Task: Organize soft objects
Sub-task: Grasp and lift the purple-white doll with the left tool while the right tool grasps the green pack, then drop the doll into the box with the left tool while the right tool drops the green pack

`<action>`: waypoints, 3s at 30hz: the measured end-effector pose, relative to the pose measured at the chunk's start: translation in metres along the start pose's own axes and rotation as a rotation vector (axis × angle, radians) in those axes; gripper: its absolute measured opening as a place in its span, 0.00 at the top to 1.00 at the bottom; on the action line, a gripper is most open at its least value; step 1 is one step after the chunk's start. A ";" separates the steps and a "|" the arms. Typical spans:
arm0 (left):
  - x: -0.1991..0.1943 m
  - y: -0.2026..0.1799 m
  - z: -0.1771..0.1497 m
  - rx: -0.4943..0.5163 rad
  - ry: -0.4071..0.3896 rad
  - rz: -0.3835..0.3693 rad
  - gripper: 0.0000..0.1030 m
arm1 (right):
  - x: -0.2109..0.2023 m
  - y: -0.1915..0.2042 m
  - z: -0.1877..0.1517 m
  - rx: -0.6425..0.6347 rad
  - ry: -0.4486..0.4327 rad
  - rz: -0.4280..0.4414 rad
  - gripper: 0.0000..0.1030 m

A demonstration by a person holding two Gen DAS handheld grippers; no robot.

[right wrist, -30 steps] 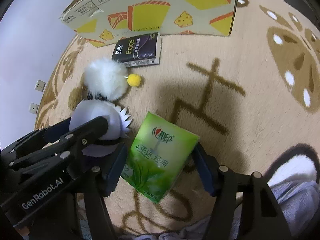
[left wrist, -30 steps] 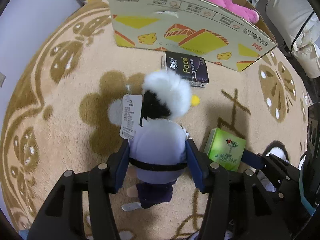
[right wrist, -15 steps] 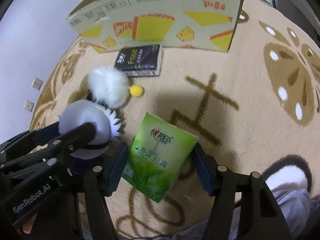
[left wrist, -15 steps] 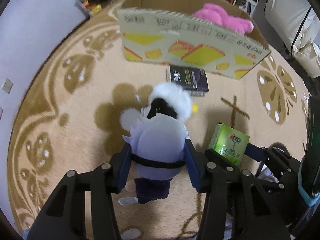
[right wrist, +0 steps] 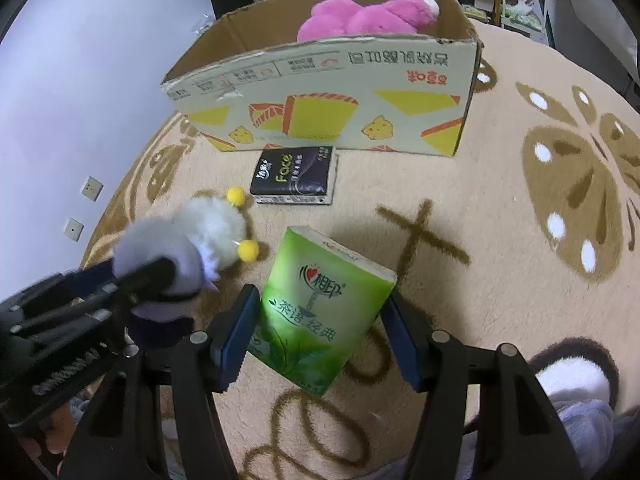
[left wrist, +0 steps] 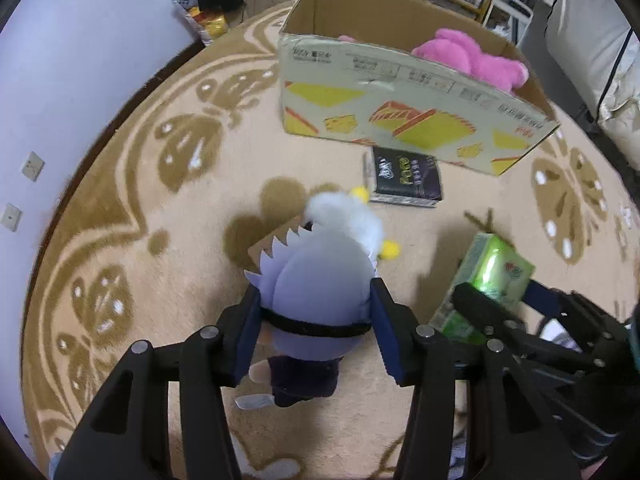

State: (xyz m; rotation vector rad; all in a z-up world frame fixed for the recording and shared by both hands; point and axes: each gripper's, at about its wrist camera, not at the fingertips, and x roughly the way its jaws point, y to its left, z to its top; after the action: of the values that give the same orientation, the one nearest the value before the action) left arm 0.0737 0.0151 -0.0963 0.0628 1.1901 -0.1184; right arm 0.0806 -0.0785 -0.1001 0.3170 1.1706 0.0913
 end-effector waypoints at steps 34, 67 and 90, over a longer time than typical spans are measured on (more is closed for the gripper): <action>-0.087 0.013 0.110 0.024 -0.413 0.100 0.52 | -0.084 0.016 0.110 -0.127 -0.302 0.003 0.38; -0.019 -0.025 0.163 0.131 -0.440 0.048 0.48 | -0.027 -0.005 0.177 -0.190 -0.234 -0.001 0.37; -0.036 -0.013 0.147 0.127 -0.431 0.093 0.09 | -0.049 -0.008 0.167 -0.144 -0.246 -0.032 0.09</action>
State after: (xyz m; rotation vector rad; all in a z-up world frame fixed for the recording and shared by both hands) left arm 0.1944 -0.0116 -0.0084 0.1947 0.7470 -0.1182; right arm 0.2134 -0.1304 0.0002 0.1765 0.9198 0.1050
